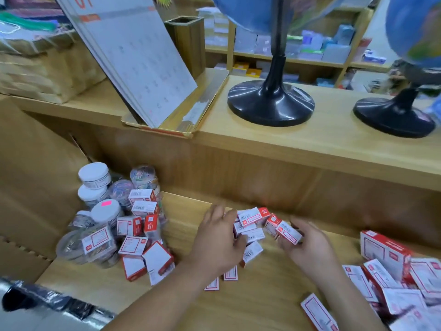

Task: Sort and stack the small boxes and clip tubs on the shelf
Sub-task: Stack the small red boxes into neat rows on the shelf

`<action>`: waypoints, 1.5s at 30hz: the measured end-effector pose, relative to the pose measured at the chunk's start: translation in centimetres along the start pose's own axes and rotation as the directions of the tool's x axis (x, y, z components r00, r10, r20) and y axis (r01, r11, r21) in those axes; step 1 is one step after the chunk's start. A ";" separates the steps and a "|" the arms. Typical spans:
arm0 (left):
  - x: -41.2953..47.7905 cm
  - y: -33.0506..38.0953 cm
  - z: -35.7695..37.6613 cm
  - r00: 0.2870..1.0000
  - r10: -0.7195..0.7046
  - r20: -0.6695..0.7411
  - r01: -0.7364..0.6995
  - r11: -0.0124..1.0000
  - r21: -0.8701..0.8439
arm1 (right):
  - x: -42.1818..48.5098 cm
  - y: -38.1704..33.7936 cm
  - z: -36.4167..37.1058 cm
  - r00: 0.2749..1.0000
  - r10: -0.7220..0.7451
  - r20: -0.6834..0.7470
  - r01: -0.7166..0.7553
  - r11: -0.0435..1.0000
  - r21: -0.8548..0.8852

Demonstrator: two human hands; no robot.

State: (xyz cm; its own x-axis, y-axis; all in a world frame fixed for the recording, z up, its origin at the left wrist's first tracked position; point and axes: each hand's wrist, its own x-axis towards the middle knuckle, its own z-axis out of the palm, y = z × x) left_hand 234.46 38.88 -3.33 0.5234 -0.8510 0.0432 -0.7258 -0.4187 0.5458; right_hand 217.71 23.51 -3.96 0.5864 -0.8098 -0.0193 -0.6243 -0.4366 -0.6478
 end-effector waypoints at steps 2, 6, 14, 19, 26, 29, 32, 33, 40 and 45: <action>1.7 1.1 0.1 0.993 0.113 -0.037 -0.112 0.993 0.044 | 0.3 -0.1 0.0 0.999 0.024 0.026 -0.024 1.000 0.012; 4.7 3.6 1.0 0.967 0.242 0.074 -0.251 0.956 0.154 | -0.1 0.4 -0.3 0.998 0.010 -0.064 -0.006 0.998 0.066; 6.8 5.2 1.6 0.950 0.238 0.201 -0.298 0.883 0.364 | -0.7 2.6 -1.7 0.990 0.144 0.002 -0.142 0.971 0.191; 7.1 5.9 1.8 0.918 0.283 0.278 -0.379 0.833 0.403 | -1.4 2.7 -2.0 0.987 0.150 0.052 -0.159 0.943 0.292; 6.8 6.5 0.9 0.954 0.207 0.214 -0.263 0.924 0.278 | -2.3 3.0 -2.6 0.985 0.164 -0.060 -0.148 0.967 0.206; 5.6 5.8 -0.7 0.972 0.233 0.012 -0.231 0.958 0.168 | -1.6 3.1 -2.8 0.983 0.147 -0.114 -0.159 0.981 -0.107; 3.4 5.1 -1.8 0.962 0.243 -0.124 -0.244 0.970 0.002 | 0.2 2.4 -3.6 0.982 0.173 -0.078 -0.178 0.981 -0.073; 2.5 4.9 -2.0 0.965 0.230 -0.129 -0.238 0.970 -0.045 | 0.6 2.0 -3.8 0.981 0.189 -0.045 -0.189 0.982 -0.007; -2.4 2.2 -2.0 0.980 0.052 -0.190 -0.085 0.982 -0.171 | 1.4 1.2 -1.7 0.991 0.127 -0.033 -0.120 0.978 0.173; -5.5 2.0 -1.1 0.982 -0.153 -0.110 0.079 0.863 -0.498 | 1.3 -1.4 -0.5 0.996 -0.089 0.006 0.088 0.993 0.074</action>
State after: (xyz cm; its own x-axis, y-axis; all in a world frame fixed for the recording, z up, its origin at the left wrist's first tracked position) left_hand 230.63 43.13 -1.59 0.6741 -0.7369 0.0507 -0.3629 -0.2706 0.8917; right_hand 219.13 22.87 -2.72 0.6423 -0.7657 0.0338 -0.5302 -0.4758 -0.7018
